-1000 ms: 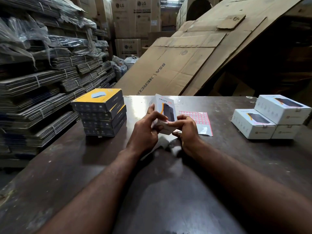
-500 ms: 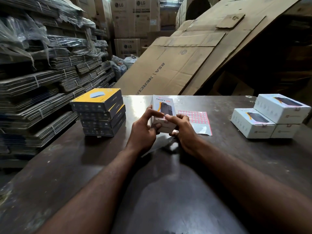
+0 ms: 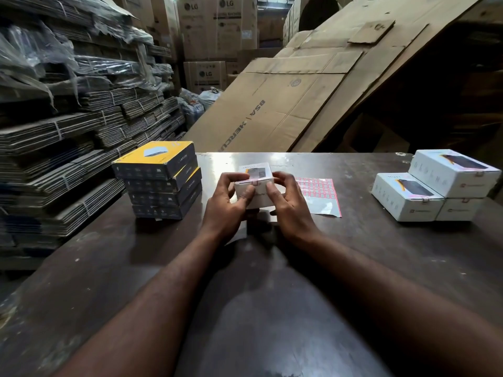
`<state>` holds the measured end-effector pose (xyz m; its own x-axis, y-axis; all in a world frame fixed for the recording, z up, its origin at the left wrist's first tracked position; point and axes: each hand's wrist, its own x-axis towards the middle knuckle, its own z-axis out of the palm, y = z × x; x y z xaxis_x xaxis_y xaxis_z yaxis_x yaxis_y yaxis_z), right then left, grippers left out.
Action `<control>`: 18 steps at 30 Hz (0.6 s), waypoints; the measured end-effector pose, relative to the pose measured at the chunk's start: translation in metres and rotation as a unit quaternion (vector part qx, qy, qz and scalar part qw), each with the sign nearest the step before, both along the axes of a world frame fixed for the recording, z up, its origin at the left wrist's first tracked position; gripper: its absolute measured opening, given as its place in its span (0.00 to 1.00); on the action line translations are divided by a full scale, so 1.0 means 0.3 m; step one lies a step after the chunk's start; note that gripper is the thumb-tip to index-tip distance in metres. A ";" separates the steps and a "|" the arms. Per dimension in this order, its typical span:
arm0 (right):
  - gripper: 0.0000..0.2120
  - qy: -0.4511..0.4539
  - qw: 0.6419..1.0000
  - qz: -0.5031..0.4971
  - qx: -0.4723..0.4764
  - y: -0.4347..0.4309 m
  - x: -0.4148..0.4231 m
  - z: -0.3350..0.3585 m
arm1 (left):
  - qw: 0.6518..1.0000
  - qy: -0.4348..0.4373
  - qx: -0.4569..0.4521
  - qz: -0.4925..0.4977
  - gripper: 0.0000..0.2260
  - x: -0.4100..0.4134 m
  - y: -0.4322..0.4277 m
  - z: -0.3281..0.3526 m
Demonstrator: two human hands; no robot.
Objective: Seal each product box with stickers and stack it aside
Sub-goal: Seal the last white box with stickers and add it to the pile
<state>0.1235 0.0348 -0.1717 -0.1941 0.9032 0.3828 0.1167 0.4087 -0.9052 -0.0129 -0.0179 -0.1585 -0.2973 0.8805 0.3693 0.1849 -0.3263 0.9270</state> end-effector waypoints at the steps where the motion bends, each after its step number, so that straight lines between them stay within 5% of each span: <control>1: 0.20 -0.012 1.000 -0.001 0.025 -0.005 -0.001 -0.002 | 1.000 -0.021 0.003 0.001 0.10 0.001 0.000 0.002; 8: 0.21 -0.046 0.993 0.013 0.112 -0.009 0.004 -0.015 | 0.998 -0.011 0.012 0.057 0.11 0.000 -0.006 0.010; 18: 0.16 -0.019 0.994 -0.030 0.104 -0.016 0.016 0.002 | 0.995 -0.068 -0.045 -0.053 0.04 0.007 -0.010 0.025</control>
<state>0.1283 0.0300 -0.1711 -0.1608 0.8155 0.5560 0.1783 0.5780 -0.7963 -0.0108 -0.0208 -0.1509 -0.2436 0.9370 0.2504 0.0253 -0.2519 0.9674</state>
